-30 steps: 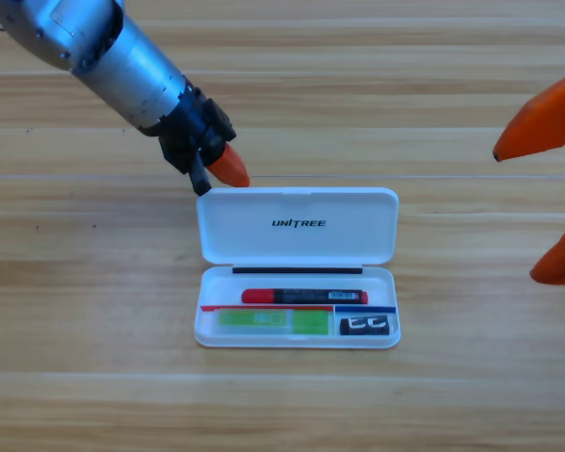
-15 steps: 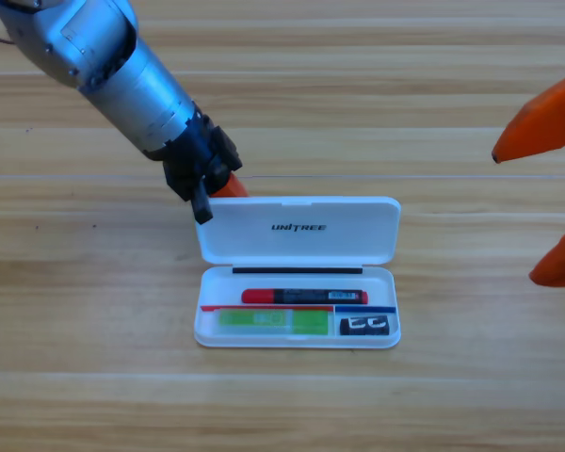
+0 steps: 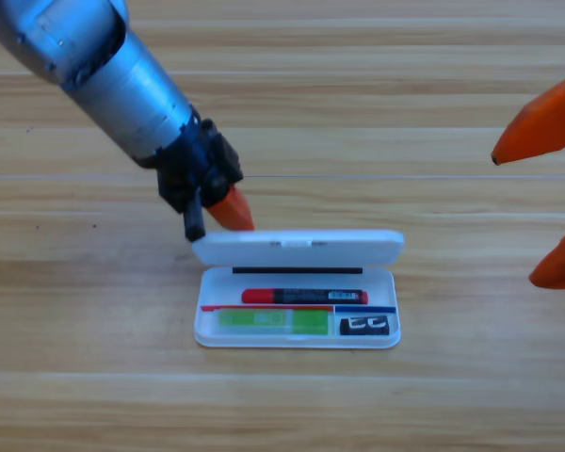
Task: Clean up eraser and pencils
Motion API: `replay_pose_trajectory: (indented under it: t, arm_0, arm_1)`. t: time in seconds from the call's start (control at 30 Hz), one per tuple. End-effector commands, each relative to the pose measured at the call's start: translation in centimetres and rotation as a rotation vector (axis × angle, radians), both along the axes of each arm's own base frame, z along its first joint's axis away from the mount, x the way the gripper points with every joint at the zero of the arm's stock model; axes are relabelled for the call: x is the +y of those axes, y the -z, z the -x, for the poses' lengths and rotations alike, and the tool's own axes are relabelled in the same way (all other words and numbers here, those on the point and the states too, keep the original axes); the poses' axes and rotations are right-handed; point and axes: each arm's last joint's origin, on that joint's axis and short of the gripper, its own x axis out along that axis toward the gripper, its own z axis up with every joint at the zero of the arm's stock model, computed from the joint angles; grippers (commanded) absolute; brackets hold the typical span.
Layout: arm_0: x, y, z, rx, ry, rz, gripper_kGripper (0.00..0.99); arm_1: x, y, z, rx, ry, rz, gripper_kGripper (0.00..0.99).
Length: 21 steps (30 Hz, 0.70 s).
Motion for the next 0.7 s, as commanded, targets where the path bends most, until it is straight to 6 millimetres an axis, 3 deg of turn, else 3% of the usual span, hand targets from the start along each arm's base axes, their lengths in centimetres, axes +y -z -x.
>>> replay_pose_trajectory:
  t: [0.03, 0.7]
  arm_0:
    - [-1.7, 0.7, 3.3, 0.017, 0.081, -0.051, 0.0]
    - [-2.6, 3.5, 5.3, 0.004, 0.119, -0.143, 0.0]
  arm_1:
    - [1.5, 1.5, -0.3, 0.045, -0.037, 0.033, 0.931]
    - [1.8, 1.9, -0.2, 0.054, -0.049, 0.044, 0.931]
